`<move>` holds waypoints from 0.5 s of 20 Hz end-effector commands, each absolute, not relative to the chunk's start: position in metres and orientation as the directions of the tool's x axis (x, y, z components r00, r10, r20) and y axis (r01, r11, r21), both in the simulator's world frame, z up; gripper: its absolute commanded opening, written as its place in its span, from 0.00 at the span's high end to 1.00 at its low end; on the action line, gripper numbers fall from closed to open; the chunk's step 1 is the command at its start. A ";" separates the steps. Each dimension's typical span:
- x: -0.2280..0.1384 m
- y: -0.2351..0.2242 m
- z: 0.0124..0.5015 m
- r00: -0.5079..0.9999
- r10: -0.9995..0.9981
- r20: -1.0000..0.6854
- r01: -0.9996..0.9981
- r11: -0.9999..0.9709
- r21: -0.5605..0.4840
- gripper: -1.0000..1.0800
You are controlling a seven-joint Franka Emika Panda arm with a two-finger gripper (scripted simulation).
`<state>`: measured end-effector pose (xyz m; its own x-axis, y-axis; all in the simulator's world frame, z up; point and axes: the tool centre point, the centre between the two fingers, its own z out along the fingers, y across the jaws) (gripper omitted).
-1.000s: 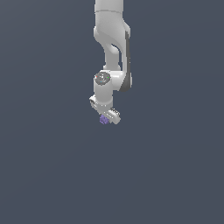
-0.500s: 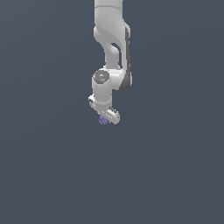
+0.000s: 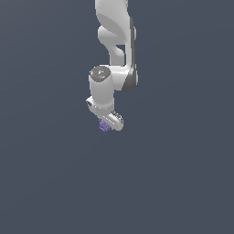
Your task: Pick up the object and move it to a goal position.
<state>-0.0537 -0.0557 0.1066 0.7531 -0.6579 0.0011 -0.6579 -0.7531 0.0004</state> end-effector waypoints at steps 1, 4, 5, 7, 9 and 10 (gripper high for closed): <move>-0.040 -0.060 0.125 0.753 -0.658 0.001 -0.658 -0.753 0.001 1.00; -0.022 -0.065 0.147 0.753 -0.658 0.001 -0.658 -0.753 0.001 1.00; -0.016 -0.067 0.155 0.753 -0.658 0.001 -0.658 -0.753 0.001 1.00; -0.005 -0.070 0.169 0.753 -0.658 0.001 -0.658 -0.753 0.001 1.00; 0.006 -0.073 0.182 0.753 -0.658 0.001 -0.658 -0.753 0.001 1.00; 0.011 -0.075 0.188 0.753 -0.658 0.001 -0.658 -0.753 0.001 1.00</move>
